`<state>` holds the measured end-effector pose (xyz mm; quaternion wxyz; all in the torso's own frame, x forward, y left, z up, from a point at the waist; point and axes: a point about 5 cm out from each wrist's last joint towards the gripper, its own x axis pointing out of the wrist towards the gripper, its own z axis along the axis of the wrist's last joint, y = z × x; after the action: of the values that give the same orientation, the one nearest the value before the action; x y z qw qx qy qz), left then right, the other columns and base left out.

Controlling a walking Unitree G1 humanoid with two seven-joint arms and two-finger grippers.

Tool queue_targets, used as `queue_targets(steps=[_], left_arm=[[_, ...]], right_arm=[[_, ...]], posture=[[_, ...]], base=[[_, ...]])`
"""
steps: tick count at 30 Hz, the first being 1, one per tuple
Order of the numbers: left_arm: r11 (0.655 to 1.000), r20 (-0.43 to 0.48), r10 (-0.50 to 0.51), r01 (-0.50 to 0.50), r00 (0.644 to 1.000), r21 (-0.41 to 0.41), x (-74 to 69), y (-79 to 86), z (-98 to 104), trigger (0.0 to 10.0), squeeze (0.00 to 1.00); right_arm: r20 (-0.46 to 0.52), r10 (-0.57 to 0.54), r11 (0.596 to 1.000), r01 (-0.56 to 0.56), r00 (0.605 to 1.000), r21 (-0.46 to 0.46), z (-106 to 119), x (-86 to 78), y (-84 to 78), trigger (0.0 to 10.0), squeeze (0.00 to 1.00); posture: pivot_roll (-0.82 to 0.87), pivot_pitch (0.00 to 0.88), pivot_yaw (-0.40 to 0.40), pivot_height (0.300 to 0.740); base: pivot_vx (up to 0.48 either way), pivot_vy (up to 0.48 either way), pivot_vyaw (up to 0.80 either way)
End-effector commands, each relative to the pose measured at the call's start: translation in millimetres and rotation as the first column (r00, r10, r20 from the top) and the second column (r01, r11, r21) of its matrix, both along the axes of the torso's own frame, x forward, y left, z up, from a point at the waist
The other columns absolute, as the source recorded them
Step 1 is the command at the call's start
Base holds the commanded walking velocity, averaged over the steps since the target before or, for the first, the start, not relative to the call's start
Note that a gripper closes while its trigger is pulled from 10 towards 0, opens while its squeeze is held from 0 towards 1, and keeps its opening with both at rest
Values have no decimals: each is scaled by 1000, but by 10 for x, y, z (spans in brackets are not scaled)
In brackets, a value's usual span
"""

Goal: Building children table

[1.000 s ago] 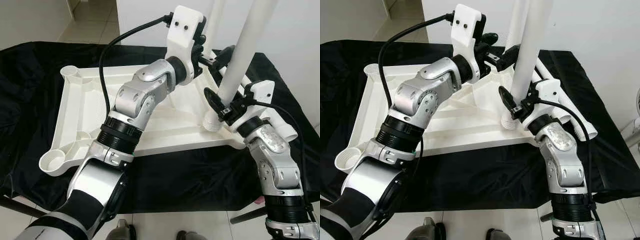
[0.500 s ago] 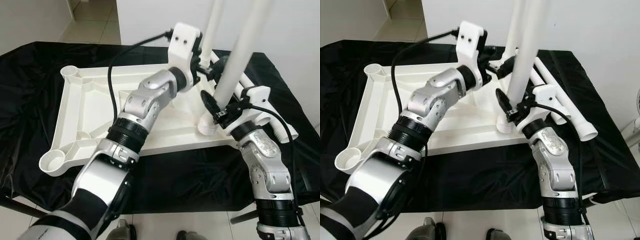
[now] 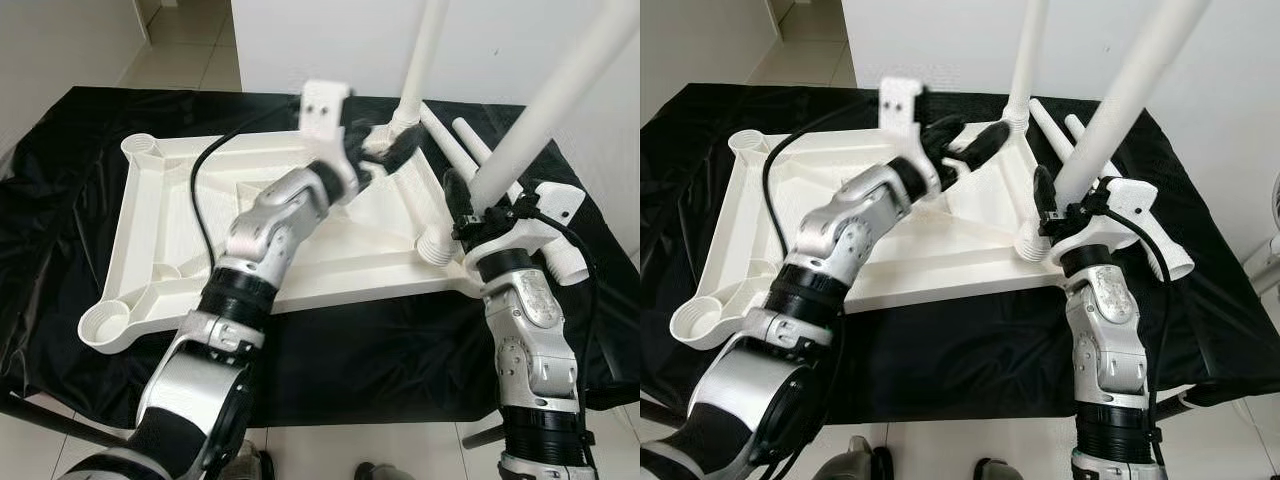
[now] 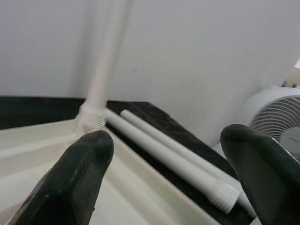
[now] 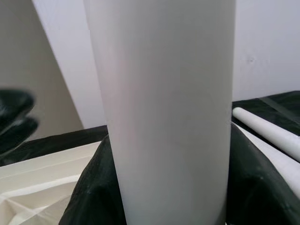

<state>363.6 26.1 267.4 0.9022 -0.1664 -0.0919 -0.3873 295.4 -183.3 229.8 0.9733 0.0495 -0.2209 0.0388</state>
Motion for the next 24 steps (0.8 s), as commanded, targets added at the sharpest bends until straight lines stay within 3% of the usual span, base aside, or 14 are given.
queue_targets(steps=[1,6,10,12,13,14,16,21,24], left_arm=[[1000,20,21,-21,1000,9,2,66,-37,10000,0],[998,23,53,-54,998,25,-2,131,-26,10000,0],[995,55,79,-83,995,64,-88,141,60,10000,0],[996,42,50,-53,998,76,-153,110,42,10000,0],[988,91,-43,29,995,152,-330,21,-111,10000,0],[988,91,-43,29,995,152,-330,21,-111,10000,0],[971,134,-142,112,981,212,-477,-60,-255,10000,0],[929,138,-253,201,958,310,-639,-189,-473,10000,0],[919,130,-277,222,952,327,-678,-218,-512,10000,0]], right_arm=[[13,-46,999,46,999,-3,21,19,-12,10000,0],[12,-66,998,66,998,-2,21,26,-11,10000,0],[13,-111,994,111,994,0,20,17,-24,10000,0],[16,-132,991,132,991,-8,18,1,-39,10000,0],[32,-175,984,176,984,-24,29,-47,-95,10000,0],[32,-175,984,176,984,-24,29,-47,-95,10000,0],[41,-203,978,204,978,-32,38,-74,-140,10000,0],[33,-235,970,237,971,-53,28,-70,-203,10000,0],[30,-240,969,242,970,-57,21,-66,-215,10000,0]], posture=[[-13,98,18,740],[-15,100,16,740],[-10,99,17,740],[-4,102,16,740],[1,102,11,740],[1,102,11,740],[5,104,7,740],[8,99,0,740],[9,98,-4,740]], base=[[0,0,0],[0,0,0],[0,0,0],[0,0,0],[0,0,0],[0,0,0],[0,0,0],[0,0,0],[0,0,0]])
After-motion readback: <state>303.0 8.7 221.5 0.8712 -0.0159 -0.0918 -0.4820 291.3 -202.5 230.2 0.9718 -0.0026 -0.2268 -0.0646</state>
